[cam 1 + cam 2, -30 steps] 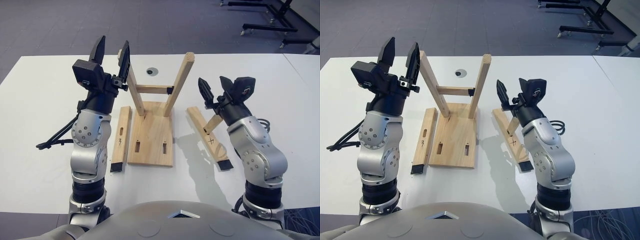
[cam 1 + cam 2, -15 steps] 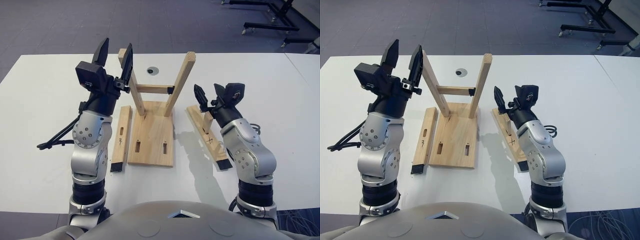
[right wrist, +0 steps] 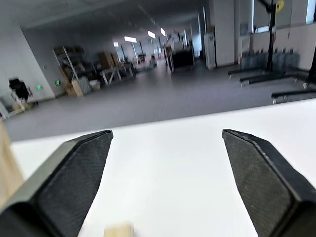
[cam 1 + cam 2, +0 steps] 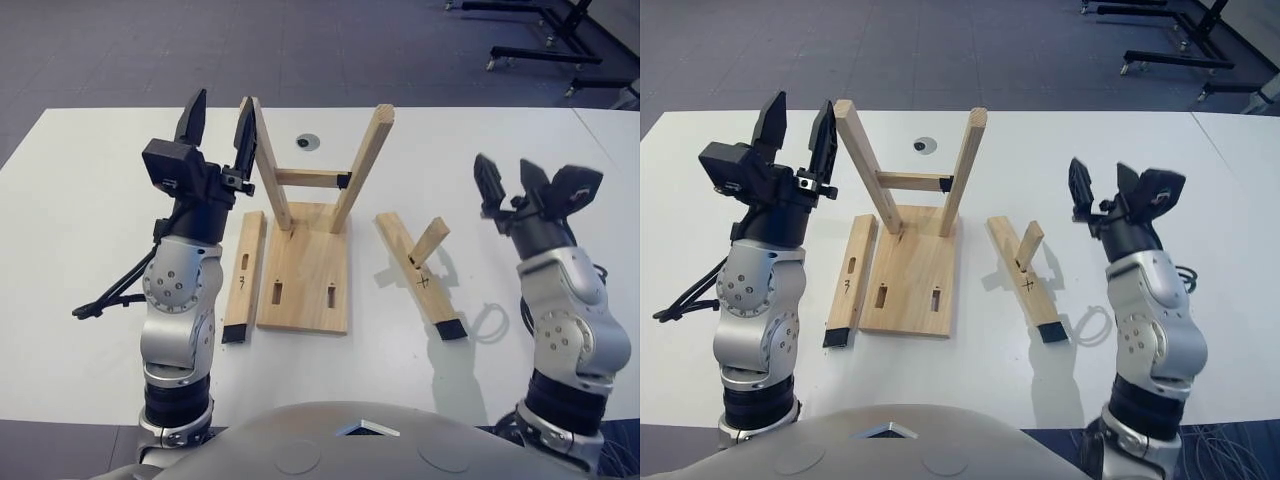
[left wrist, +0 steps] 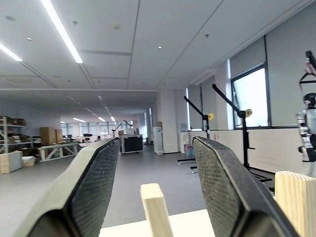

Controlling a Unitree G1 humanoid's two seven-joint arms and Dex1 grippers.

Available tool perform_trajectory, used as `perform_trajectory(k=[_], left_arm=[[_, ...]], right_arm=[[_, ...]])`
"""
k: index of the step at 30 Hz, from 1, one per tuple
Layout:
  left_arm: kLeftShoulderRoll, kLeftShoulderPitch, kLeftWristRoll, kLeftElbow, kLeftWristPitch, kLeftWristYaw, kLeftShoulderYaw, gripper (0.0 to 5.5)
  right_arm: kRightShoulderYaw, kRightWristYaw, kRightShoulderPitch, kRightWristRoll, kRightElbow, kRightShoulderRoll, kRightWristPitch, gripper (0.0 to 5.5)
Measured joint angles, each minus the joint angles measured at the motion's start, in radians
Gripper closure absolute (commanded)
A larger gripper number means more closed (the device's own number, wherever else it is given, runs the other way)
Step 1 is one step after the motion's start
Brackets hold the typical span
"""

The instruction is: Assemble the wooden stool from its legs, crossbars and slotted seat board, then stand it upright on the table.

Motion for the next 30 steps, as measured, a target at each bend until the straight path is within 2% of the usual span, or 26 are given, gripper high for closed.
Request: perform_trajectory(k=[4,11,15,19,26,30], left_arm=[[-0.030,0.045,0.040,-0.022,-0.009,0.043,-0.019,2.82],[-0.073,0.097,0.093,-0.035,-0.046,0.094,-0.064,2.82],[-0.086,0.125,0.116,-0.034,-0.065,0.110,-0.092,2.82],[-0.094,0.128,0.119,-0.030,-0.069,0.114,-0.116,2.82],[-0.083,0.121,0.100,-0.031,-0.040,0.081,-0.114,2.82],[-0.074,0.099,0.086,-0.031,-0.024,0.069,-0.106,2.82]], right_arm=[[-0.009,0.108,0.205,0.069,-0.106,-0.099,0.114,1.41],[-0.020,0.254,0.392,0.104,-0.207,-0.286,0.239,1.41],[-0.014,0.259,0.363,0.137,-0.221,-0.372,0.357,1.41],[0.075,0.221,0.279,0.166,-0.240,-0.438,0.542,1.41],[0.204,0.055,0.129,0.165,-0.287,-0.365,0.822,1.41],[0.267,0.020,0.106,0.111,-0.285,-0.362,0.832,1.41]])
